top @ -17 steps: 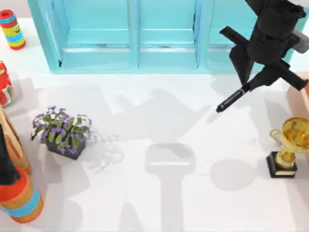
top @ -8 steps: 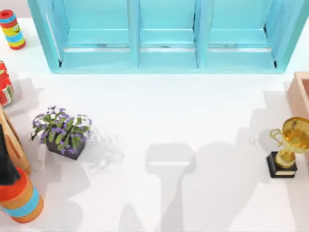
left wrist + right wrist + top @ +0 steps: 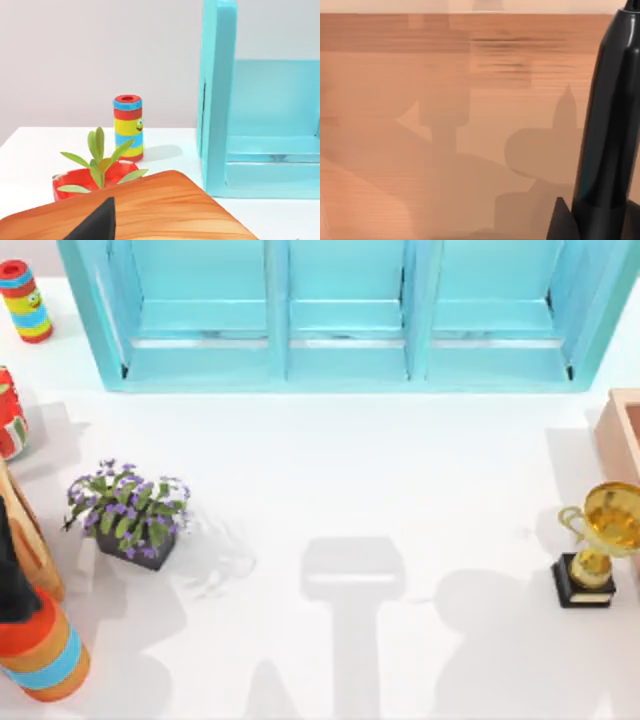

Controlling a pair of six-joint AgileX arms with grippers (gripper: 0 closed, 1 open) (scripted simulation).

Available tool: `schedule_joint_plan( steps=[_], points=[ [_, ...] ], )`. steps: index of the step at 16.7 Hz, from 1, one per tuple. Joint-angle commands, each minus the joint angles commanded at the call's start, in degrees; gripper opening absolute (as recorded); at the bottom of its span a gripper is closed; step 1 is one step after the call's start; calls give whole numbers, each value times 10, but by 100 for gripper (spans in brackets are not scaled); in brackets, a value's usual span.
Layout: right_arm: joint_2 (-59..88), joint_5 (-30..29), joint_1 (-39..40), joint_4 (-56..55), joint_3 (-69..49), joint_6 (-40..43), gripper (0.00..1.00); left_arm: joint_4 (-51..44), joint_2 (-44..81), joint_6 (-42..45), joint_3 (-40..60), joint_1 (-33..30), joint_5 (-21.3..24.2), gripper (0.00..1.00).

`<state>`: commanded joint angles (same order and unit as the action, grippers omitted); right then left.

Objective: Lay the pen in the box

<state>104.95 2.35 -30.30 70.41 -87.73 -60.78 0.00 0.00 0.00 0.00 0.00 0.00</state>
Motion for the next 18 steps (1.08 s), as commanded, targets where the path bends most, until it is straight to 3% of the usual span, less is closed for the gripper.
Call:
schedule_joint_plan(
  steps=[10,18],
  points=[
    [0,-14,94,-83,84,-67,0,0,0,0,0,0,0,100],
    [-5,-2,54,-132,135,-54,0,0,0,0,0,0,0,100]
  ],
)
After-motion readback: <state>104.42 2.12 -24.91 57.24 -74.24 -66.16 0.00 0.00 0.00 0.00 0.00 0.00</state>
